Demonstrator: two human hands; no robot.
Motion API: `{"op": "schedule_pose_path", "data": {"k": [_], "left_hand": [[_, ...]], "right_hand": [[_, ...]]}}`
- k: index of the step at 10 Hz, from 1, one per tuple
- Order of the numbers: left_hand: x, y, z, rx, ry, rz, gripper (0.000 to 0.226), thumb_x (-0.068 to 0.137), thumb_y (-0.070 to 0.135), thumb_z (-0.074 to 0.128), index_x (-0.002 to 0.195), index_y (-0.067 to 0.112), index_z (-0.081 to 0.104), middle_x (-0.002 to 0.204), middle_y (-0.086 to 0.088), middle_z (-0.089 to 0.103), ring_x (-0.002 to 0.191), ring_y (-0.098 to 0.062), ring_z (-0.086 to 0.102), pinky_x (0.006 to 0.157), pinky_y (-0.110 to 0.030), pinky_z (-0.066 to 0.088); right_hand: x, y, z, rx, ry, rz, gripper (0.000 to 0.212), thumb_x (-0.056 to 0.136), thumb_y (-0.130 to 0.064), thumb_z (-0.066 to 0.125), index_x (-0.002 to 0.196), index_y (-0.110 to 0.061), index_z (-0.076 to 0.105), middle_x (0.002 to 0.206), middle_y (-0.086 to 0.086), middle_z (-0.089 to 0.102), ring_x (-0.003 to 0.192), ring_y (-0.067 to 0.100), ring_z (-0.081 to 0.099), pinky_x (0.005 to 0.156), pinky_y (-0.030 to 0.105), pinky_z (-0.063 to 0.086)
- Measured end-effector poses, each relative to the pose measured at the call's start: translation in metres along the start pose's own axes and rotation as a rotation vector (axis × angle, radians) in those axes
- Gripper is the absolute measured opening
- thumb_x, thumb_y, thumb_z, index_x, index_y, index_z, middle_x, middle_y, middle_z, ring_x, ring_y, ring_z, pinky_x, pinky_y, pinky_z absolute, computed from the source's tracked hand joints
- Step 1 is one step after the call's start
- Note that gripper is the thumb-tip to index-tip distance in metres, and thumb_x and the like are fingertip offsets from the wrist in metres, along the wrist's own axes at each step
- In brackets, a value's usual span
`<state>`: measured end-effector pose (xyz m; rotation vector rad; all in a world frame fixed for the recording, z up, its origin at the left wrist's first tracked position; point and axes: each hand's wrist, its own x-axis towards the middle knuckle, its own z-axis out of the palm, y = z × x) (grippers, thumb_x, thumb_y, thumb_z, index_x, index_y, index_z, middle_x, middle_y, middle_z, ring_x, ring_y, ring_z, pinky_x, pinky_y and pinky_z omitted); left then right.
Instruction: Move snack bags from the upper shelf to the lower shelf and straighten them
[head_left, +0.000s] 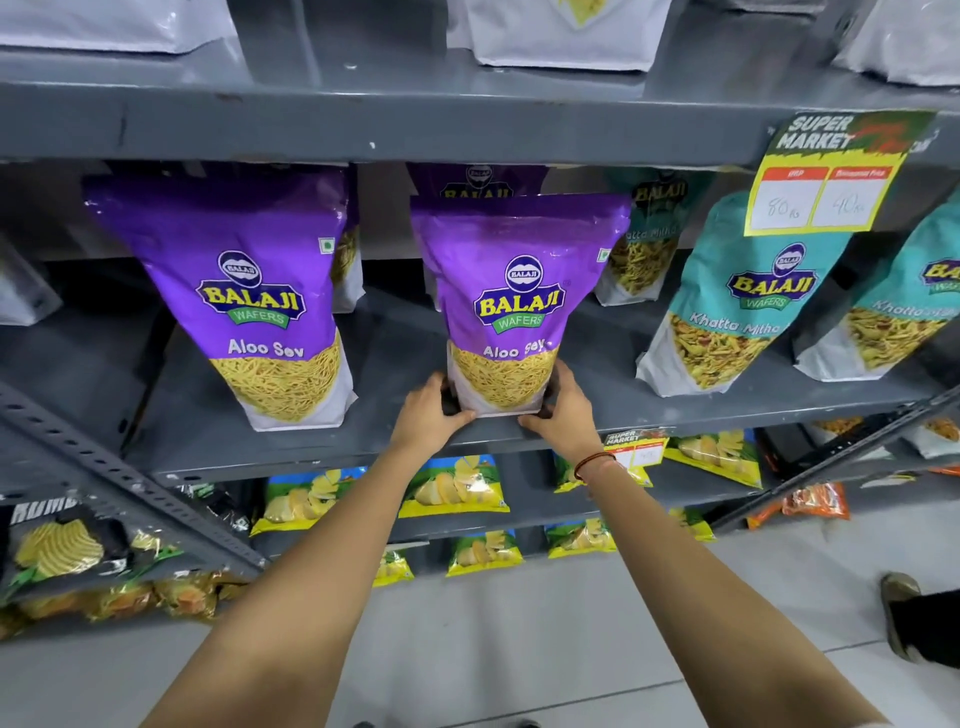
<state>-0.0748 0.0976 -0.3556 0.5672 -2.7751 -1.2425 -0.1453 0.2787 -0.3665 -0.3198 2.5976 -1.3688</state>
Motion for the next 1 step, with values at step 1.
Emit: {"op": "schedule_pose_path", "data": {"k": [1], "left_hand": [[-0.0085, 0.0011, -0.0014, -0.033, 0.055, 0.024, 0.054, 0.075, 0.023, 0.072, 0.121, 0.006, 0.049, 0.124, -0.017, 0.062, 0.117, -0.035, 0.056, 0.091, -0.042, 0.049]], "right_hand": [[-0.0151, -0.0080, 0.0000, 0.009, 0.095, -0.040, 0.077, 0.072, -0.009, 0.078, 0.139, -0.008, 0.039, 0.133, 0.019, 0.054, 0.126, 0.034, 0.048, 0.103, 0.042, 0.043]]}}
